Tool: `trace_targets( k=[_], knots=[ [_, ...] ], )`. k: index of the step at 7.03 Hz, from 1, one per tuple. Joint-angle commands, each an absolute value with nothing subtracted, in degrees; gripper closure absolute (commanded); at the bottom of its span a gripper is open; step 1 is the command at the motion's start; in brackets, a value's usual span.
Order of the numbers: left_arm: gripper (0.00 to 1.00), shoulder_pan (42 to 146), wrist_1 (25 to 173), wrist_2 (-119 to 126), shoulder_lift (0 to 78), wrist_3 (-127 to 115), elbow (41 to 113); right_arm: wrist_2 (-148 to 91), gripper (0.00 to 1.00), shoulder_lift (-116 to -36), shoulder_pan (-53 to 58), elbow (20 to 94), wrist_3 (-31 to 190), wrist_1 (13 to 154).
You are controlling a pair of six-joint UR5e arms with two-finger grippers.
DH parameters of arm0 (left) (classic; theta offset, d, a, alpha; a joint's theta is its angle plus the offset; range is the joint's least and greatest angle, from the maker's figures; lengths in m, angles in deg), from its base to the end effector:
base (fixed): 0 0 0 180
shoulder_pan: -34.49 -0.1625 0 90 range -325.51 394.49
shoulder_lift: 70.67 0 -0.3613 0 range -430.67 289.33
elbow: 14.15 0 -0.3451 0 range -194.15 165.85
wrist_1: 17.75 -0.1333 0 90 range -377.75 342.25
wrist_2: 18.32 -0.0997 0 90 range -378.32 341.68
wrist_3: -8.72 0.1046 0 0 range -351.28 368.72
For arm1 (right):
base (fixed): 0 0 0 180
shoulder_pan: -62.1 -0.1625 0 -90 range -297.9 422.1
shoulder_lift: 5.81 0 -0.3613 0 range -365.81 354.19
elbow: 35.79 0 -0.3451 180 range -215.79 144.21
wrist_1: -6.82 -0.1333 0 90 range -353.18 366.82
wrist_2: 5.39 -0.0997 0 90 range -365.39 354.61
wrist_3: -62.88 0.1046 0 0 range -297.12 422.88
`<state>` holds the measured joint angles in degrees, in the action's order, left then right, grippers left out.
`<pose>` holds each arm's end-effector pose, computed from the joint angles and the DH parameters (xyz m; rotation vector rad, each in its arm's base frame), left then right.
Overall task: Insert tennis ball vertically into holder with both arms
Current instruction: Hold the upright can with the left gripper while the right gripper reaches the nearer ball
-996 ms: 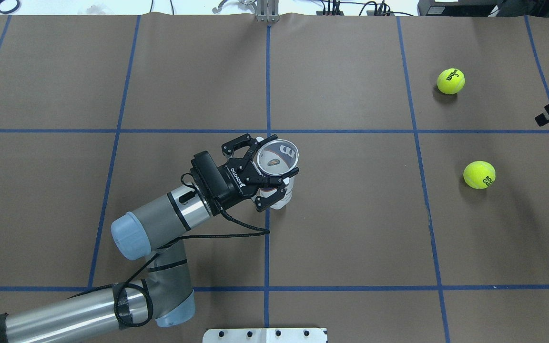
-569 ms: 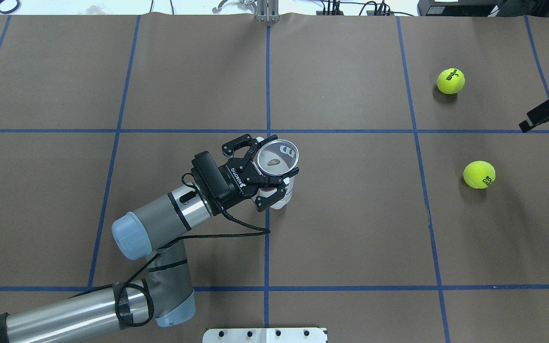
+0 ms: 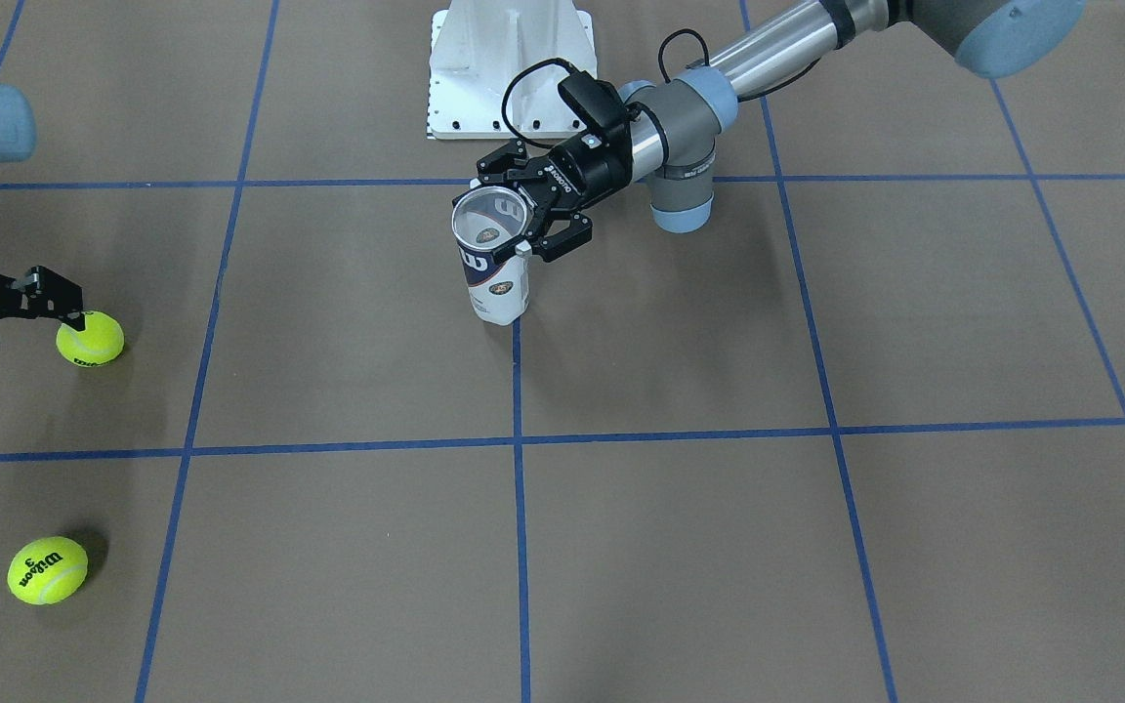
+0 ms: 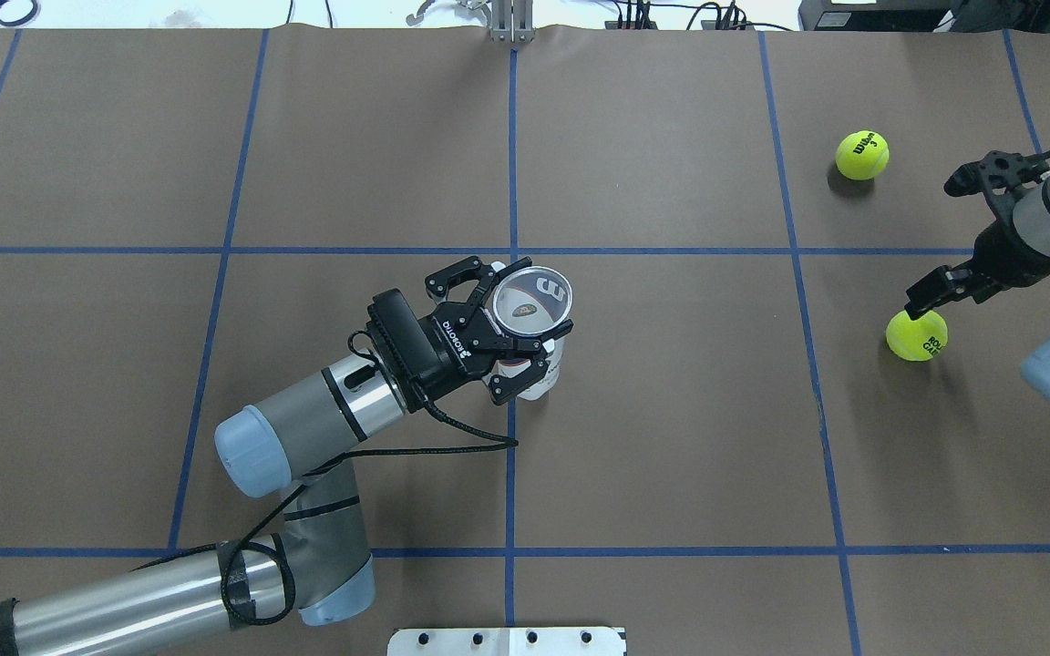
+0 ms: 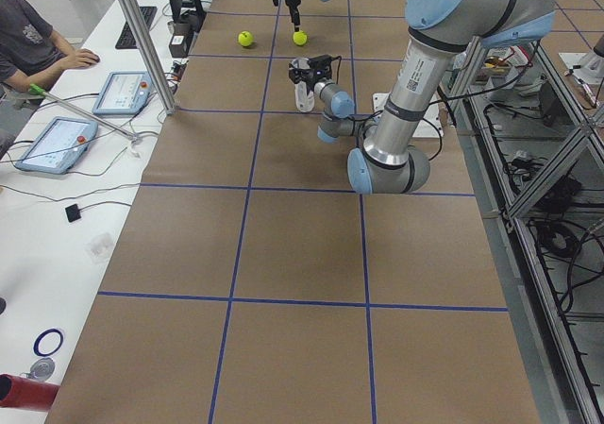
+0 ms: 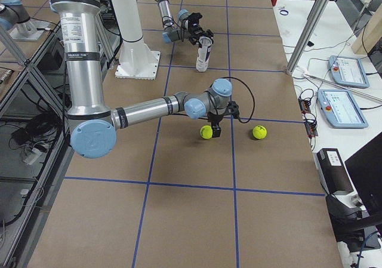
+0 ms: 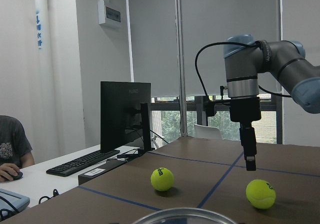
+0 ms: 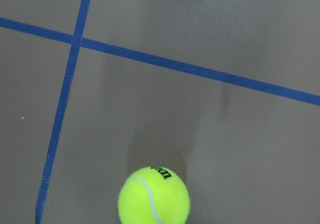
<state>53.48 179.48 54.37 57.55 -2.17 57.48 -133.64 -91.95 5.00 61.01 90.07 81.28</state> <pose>0.4833 -0.3402 0.1894 1.7625 1.3098 0.2574 -0.2082 -0.4480 0.4888 0.0527 -0.7893 -0.2470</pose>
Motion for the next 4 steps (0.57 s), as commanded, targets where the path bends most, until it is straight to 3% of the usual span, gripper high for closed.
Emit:
trace_targets(
  k=[1,4],
  knots=[
    [0.20,53.5,179.5,54.4,57.6,-2.2,57.5,-133.1,0.00,-92.5,7.7,58.9,94.2,76.3],
    [0.19,53.5,179.6,54.4,57.5,-2.3,57.6,-132.4,0.01,-93.1,8.9,58.6,94.2,76.2]
  ],
)
